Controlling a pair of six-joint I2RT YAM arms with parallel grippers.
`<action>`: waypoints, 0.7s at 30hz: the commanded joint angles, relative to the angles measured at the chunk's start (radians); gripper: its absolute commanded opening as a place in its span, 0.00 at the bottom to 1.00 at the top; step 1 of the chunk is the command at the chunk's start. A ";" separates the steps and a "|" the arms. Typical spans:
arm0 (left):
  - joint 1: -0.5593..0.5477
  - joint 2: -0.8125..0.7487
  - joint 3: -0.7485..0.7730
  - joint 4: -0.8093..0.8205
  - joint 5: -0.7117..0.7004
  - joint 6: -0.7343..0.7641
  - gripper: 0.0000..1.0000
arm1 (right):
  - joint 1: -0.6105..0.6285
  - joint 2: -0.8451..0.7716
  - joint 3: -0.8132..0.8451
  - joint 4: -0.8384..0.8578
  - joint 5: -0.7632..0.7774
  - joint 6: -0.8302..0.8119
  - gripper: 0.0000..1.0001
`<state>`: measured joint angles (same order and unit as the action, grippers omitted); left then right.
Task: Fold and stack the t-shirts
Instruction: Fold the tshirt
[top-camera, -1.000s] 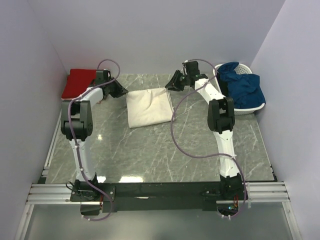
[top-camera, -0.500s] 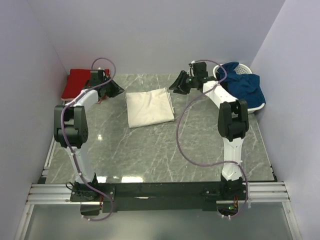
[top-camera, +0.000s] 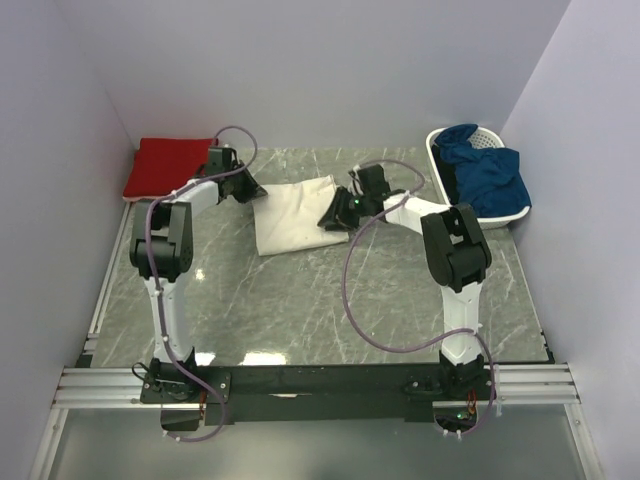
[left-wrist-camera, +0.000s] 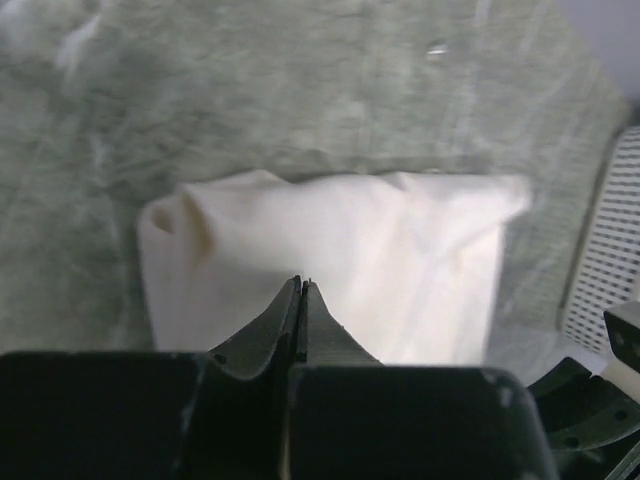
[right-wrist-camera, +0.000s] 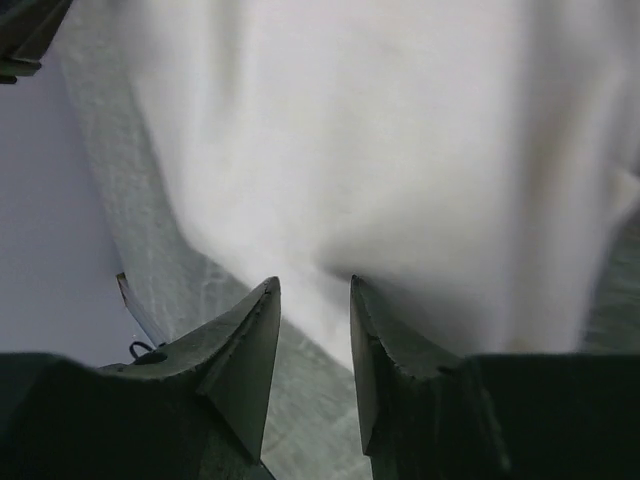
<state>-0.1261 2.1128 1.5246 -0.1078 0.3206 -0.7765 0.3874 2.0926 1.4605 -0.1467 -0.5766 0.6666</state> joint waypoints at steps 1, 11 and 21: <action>0.013 0.078 0.072 -0.039 -0.003 0.052 0.02 | -0.050 0.020 -0.112 0.093 -0.008 0.021 0.41; 0.037 0.110 0.052 -0.026 0.014 0.032 0.05 | -0.091 -0.008 -0.220 0.115 -0.016 -0.002 0.40; 0.026 -0.075 0.085 -0.098 0.006 0.069 0.46 | -0.096 -0.112 -0.201 0.045 0.014 -0.038 0.39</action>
<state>-0.0998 2.1857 1.5822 -0.1692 0.3584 -0.7410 0.3000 2.0506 1.2579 -0.0505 -0.6044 0.6693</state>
